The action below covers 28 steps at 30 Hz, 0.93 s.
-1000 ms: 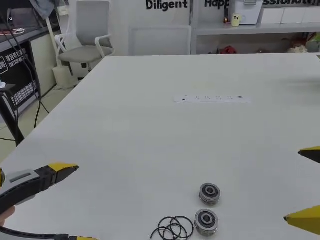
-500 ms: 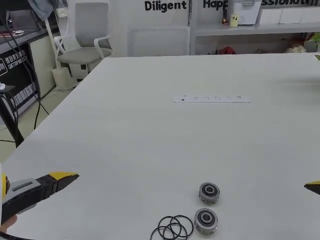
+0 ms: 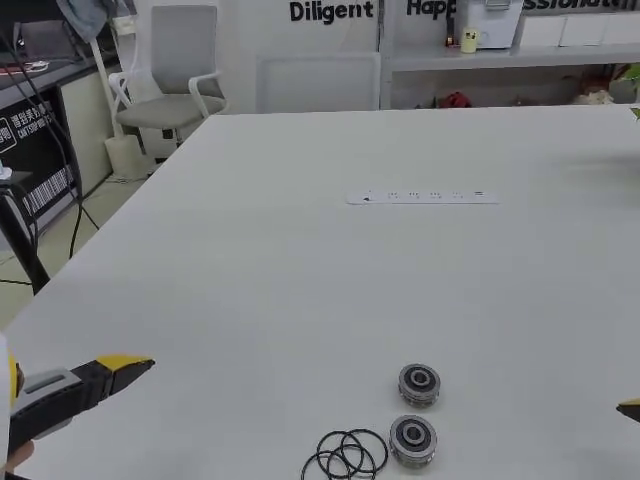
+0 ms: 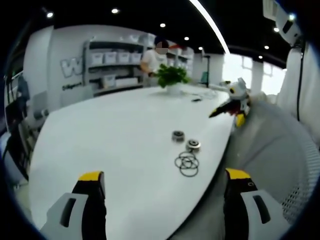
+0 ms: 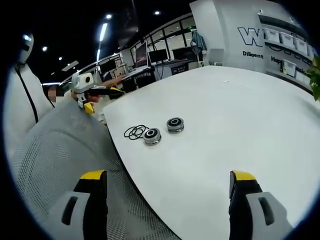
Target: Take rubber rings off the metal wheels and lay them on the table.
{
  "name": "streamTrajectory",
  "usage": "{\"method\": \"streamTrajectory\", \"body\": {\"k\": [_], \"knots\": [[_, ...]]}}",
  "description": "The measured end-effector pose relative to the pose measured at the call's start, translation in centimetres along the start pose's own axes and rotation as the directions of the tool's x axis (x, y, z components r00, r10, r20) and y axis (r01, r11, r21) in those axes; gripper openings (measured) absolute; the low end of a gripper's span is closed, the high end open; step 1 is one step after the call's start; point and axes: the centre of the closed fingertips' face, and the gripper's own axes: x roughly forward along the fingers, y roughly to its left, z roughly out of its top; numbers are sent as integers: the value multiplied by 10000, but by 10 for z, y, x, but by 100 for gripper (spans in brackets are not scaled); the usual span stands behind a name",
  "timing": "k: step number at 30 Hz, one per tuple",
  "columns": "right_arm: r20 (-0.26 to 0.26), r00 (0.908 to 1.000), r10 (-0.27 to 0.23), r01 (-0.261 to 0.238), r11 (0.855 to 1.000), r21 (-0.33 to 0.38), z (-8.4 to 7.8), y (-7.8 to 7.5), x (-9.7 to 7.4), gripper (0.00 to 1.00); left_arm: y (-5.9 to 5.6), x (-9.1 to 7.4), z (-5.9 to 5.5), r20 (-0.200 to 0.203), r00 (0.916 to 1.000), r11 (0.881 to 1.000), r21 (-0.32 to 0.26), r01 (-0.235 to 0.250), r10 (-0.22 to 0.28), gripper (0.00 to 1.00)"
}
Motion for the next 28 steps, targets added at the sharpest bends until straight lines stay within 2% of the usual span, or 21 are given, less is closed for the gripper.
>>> {"method": "streamTrajectory", "body": {"k": [7, 28], "knots": [[-236, 9997, -19, 21, 10000, 77, -9, 2, 4, 98, -1, 3, -5, -86, 9999, 9998, -201, -58, 57, 100], [-293, 9993, -231, 234, 9997, 101, -11, 3, 3, 95, -5, 4, -4, -52, 10000, 9995, -320, -83, 82, 98]]}}
